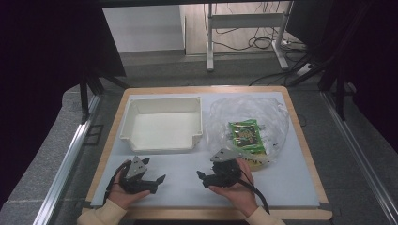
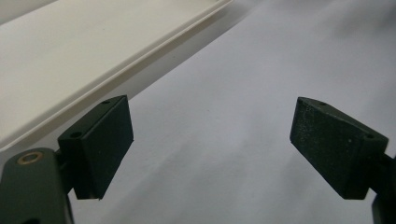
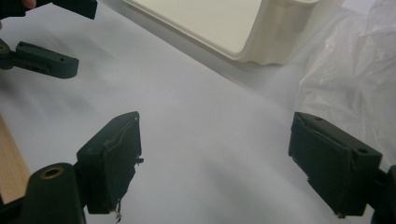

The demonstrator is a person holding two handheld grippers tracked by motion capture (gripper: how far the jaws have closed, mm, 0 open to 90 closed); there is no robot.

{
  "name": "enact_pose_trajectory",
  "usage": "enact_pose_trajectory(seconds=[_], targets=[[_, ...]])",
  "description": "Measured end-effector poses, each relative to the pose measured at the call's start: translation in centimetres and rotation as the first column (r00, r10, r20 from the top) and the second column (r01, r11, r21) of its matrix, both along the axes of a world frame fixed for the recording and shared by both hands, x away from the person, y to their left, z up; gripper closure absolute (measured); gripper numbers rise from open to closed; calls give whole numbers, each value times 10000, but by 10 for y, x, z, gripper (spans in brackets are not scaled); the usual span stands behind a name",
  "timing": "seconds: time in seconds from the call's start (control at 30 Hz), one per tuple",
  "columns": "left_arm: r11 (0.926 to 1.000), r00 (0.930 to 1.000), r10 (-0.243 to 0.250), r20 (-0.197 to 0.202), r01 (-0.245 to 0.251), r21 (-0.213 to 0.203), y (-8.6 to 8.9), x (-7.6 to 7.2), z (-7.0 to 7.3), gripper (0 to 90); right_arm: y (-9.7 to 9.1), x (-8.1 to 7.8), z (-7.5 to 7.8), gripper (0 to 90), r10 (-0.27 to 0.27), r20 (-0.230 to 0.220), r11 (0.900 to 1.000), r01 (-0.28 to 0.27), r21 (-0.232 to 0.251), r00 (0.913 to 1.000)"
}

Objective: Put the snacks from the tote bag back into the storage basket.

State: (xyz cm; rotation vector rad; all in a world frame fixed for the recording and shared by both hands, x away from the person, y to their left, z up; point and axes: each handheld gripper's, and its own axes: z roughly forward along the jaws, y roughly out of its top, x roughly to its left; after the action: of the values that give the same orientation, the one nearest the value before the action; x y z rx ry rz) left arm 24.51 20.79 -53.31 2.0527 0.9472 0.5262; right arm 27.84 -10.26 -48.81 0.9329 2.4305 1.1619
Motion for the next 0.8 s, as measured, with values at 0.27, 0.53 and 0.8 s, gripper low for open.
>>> enact_pose_trajectory(seconds=[0.27,0.53,0.8], targets=[[9999,10000,-22,73,23,-112,0,-3,2,132,-2,3,1,164,-99,24,9999,99,-61,9999],[9999,10000,-18,11,18,-122,0,-2,1,132,-1,5,5,179,-12,-34,10000,12,-43,10000],[9999,10000,24,11,-24,-100,1,-2,1,132,-3,10,11,184,-10,-187,9996,15,264,9998]])
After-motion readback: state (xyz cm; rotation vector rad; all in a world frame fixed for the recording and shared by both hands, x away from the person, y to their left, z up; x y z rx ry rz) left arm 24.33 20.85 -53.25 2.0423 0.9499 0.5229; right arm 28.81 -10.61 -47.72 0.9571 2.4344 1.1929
